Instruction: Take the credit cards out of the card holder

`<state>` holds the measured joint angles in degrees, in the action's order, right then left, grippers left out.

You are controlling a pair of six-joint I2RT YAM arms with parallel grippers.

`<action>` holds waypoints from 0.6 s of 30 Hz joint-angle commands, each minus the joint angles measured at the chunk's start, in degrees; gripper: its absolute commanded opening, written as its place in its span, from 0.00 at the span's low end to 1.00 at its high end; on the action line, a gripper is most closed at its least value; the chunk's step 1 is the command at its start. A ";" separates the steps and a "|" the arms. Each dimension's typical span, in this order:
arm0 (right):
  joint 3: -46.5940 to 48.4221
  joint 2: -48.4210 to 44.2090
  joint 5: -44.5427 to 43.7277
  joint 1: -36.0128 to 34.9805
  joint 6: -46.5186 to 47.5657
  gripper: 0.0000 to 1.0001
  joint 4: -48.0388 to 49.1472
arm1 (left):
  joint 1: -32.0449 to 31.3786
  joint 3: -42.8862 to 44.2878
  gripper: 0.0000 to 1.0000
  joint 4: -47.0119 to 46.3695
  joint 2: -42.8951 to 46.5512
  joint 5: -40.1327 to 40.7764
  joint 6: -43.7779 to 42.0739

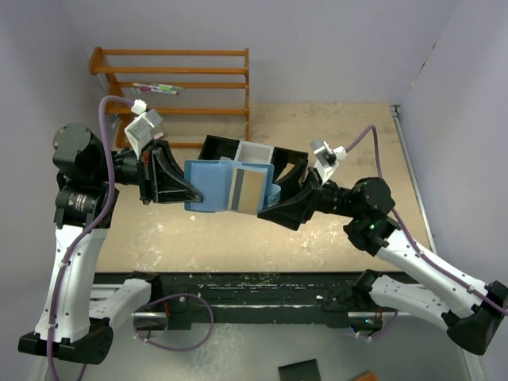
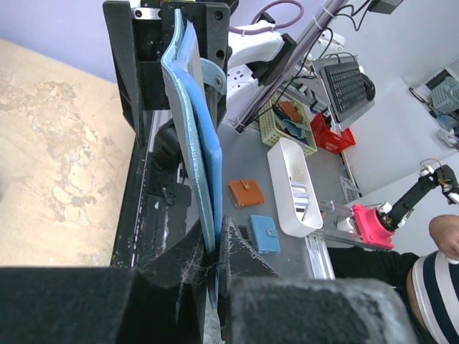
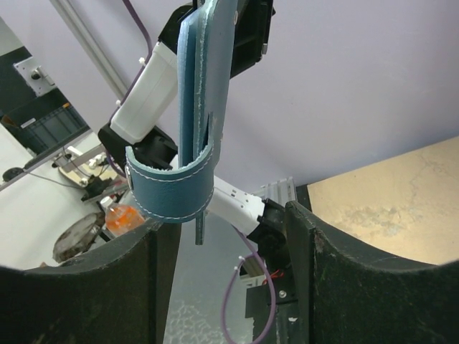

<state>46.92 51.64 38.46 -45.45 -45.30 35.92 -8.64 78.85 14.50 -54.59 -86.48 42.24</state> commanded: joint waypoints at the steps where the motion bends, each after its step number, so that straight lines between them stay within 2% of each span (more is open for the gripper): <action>1: 2.60 -0.91 -1.15 -0.34 0.99 0.60 2.30 | 0.16 0.93 0.00 -1.14 0.32 0.70 -1.11; 7: 2.71 -0.60 1.26 -0.43 -0.23 0.43 4.72 | 0.12 1.00 0.00 -1.12 0.60 0.67 -0.86; 14: 2.65 -1.09 3.43 -0.43 -0.93 0.39 6.75 | 0.12 1.08 0.00 -1.73 0.49 0.28 0.03; 18: 2.79 -1.36 4.37 -0.43 -0.40 0.32 6.58 | 0.14 1.13 0.00 -1.80 0.53 -0.16 0.17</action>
<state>46.92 51.57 40.73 -45.65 -45.91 38.68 -8.64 78.85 14.46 -54.59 -86.35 42.41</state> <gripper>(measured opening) 0.367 0.091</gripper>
